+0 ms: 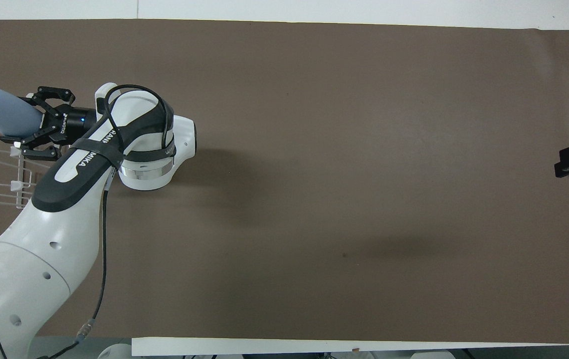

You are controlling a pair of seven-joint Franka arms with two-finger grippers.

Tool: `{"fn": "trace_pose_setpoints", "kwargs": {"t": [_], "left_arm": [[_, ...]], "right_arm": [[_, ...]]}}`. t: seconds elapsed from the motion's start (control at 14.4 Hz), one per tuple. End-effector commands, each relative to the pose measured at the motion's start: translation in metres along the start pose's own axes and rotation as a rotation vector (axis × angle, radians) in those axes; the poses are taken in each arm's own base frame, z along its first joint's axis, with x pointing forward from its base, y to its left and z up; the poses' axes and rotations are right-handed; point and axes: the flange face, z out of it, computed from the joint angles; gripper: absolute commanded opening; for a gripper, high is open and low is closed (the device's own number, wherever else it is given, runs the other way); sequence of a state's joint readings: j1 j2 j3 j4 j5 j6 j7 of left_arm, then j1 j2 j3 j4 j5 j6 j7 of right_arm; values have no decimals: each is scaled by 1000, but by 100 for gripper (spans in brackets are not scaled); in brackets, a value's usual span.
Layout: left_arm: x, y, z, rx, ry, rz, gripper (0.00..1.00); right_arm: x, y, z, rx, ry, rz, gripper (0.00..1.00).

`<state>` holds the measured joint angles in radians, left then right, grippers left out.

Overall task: Hang cup on cup holder
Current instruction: 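Move the cup with the left gripper onto a rack peg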

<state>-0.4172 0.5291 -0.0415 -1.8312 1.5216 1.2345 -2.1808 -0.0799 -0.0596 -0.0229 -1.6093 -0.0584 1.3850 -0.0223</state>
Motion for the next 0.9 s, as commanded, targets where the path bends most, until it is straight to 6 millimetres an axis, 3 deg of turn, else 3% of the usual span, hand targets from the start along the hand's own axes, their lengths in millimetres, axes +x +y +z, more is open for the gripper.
{"fn": "trace_pose_setpoints", "kwargs": {"t": [0.0,0.56,0.83], "left_arm": [[-6,18,12,41,44,-16,0],[-24,18,33,58,63,-5,0],[-36,21,34,51,58,-10,0]], "right_arm": [[-5,1,-2,-12,-9,11,100],[-6,7,-1,-11,-6,25,100],[-6,2,-1,3,-7,13,100]]}}
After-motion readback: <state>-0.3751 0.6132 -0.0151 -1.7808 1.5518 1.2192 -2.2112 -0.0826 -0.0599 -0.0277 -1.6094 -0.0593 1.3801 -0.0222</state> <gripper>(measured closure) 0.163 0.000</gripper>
